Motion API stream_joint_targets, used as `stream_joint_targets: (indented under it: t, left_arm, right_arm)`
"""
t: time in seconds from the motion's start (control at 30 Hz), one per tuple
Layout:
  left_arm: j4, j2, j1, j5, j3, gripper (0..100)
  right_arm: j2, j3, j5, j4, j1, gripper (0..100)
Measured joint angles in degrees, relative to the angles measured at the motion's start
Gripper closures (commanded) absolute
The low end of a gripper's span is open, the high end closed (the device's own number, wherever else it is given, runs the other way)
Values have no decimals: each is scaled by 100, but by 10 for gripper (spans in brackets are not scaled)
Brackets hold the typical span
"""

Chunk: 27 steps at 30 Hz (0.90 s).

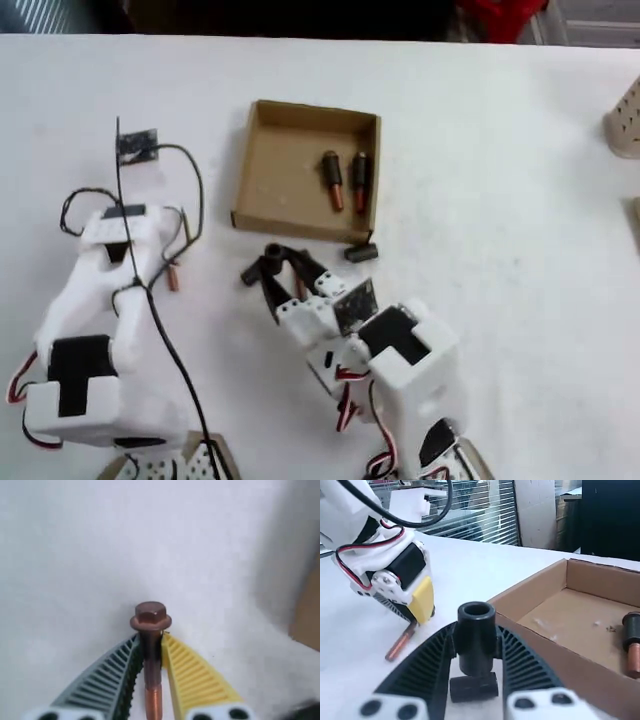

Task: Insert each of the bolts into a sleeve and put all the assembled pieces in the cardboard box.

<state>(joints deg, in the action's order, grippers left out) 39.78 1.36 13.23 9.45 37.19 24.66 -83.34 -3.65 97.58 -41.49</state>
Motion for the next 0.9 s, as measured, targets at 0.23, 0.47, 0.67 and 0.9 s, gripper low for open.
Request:
stream_joint_targets:
  t: [0.23,0.47,0.67,0.9]
  left_arm:
    - [-1758,-1169,167,-9,1442,980]
    - [-4404,-2497,79,0,3393,980]
    - [-5925,-2884,-281,0,4167,980]
    - [-7262,-3015,-501,0,4721,980]
  right_arm:
    - [440,281,9,0,0,983]
    - [440,281,18,0,0,983]
    - [440,281,35,0,0,983]
    - [501,334,35,0,0,983]
